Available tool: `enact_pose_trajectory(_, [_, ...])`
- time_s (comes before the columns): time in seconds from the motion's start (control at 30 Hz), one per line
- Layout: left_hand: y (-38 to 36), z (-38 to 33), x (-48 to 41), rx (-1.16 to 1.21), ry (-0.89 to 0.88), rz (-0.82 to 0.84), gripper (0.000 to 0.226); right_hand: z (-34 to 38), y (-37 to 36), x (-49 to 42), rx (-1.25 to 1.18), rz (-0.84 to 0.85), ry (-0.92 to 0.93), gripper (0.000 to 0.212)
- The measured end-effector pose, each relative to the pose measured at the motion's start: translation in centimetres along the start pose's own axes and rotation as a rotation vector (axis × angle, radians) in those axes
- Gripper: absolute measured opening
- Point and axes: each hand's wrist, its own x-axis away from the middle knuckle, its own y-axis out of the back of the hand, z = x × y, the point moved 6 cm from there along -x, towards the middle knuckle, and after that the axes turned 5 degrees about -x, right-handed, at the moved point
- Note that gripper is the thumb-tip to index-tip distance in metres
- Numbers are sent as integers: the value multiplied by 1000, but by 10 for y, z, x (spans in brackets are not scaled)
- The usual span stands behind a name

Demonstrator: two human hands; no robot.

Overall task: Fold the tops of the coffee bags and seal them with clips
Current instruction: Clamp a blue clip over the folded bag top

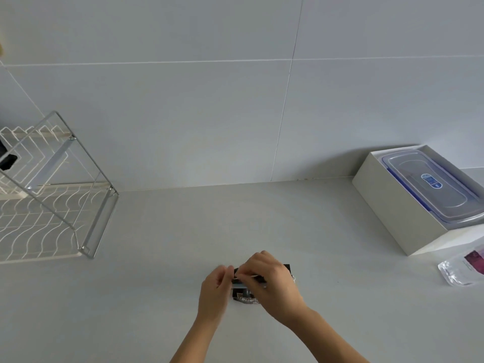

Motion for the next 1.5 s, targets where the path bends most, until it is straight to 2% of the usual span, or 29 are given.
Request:
enact_pose_trajectory(0.07, [7,-12,-1,-102,-36,-119,25,-10,21,2,-100,-192,-82,12])
enact_pose_trajectory(0.13, [13,-34,1,-190,-117,-236,15,-35,37,12,-281,-406,-275,19])
enact_pose_trajectory(0.23, [13,-75,6,-342,-340,-289,19,-74,36,28,-501,-525,-529,32])
enact_pose_trajectory(0.37, [-29,-111,14,-658,-567,43,13,-85,21,35,-544,-464,-589,38])
enact_pose_trajectory(0.43, [-51,-116,22,-674,-663,176,14,-85,18,36,-588,-458,-590,40])
enact_pose_trajectory(0.47, [-56,-116,26,-653,-685,192,15,-85,17,37,-614,-453,-590,42])
enact_pose_trajectory(0.57, [-55,-113,28,-580,-678,136,12,-87,15,37,-645,-418,-578,43])
enact_pose_trajectory(0.9, [-54,-109,32,-570,-698,24,7,-91,17,33,-644,-398,-489,44])
enact_pose_trajectory(1.27, [-52,-95,26,-469,-625,72,8,-102,6,26,-552,-305,-584,38])
enact_pose_trajectory(1.4, [-51,-95,16,-507,-551,107,10,-99,8,23,-558,-301,-600,32])
enact_pose_trajectory(1.5, [-53,-92,15,-607,-567,135,14,-96,6,25,-618,-281,-608,30])
